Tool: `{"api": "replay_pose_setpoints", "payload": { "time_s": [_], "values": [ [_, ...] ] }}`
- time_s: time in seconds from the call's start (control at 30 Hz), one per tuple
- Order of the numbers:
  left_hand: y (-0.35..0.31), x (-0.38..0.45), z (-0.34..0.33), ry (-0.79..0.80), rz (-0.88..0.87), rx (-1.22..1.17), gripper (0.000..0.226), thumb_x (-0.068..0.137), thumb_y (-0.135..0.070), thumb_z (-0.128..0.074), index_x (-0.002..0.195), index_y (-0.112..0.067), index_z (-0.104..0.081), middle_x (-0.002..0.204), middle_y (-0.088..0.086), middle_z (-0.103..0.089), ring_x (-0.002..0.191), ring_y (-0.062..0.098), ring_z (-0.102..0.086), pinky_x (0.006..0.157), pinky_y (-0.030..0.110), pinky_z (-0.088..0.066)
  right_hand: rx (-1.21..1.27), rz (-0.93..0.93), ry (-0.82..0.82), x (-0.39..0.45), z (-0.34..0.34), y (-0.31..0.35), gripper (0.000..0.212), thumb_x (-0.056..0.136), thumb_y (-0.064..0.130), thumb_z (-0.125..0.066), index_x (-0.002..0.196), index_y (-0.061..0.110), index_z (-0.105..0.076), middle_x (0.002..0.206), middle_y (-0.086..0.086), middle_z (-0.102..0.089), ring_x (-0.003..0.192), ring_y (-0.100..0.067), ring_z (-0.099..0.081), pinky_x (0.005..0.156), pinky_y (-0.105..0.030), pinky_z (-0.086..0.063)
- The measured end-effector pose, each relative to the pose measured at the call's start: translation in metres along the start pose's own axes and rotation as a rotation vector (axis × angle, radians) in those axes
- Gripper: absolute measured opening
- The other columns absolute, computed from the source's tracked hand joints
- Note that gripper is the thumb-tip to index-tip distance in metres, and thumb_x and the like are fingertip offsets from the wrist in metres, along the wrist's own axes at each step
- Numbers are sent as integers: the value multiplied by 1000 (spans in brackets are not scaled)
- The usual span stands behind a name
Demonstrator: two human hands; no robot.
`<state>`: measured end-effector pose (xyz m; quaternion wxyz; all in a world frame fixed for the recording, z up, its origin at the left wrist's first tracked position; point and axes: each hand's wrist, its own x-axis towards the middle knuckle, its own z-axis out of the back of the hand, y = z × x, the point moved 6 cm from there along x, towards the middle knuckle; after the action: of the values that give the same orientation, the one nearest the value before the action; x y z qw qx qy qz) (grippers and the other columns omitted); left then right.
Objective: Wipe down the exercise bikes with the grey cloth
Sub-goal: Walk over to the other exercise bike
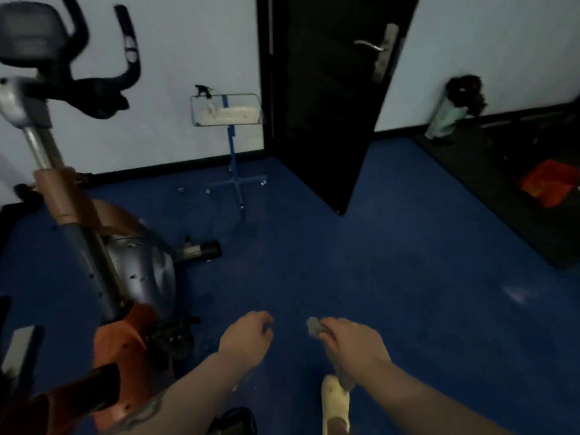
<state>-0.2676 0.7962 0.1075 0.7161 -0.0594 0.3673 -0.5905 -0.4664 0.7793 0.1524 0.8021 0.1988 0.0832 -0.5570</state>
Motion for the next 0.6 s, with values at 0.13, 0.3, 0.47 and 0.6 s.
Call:
{"api": "replay_pose_setpoints", "payload": {
  "time_s": [0.13, 0.3, 0.47, 0.6],
  "values": [
    [-6, 39, 30, -116, 139, -98, 30, 96, -26, -44, 122, -24, -59, 125, -5, -59, 109, 13, -58, 93, 29, -48, -66, 141, 28, 76, 48, -14, 30, 101, 39, -32, 122, 30, -51, 113, 8, -61, 96, -15, -60, 79, -33, -50],
    [-16, 66, 65, -266, 257, -205, 34, 95, -27, -45, 125, -26, -58, 126, -6, -58, 110, 13, -57, 89, 27, -46, -115, 299, 15, 162, 103, 3, 28, 101, 40, -34, 112, 27, -56, 104, 7, -63, 89, -13, -61, 77, -33, -51],
    [12, 83, 118, -366, 374, -206, 34, 94, -29, -46, 125, -26, -59, 127, -4, -58, 112, 17, -58, 95, 33, -47, -86, 425, 26, 234, 123, 62, 25, 100, 41, -36, 109, 29, -57, 100, 9, -64, 86, -12, -61, 74, -35, -52],
    [45, 109, 169, -428, 422, -229, 35, 95, -28, -44, 128, -24, -57, 128, -3, -57, 113, 17, -58, 95, 36, -48, -69, 541, 15, 283, 129, 120, 24, 99, 42, -38, 108, 31, -57, 101, 10, -64, 88, -12, -61, 75, -35, -52]
  ]
}}
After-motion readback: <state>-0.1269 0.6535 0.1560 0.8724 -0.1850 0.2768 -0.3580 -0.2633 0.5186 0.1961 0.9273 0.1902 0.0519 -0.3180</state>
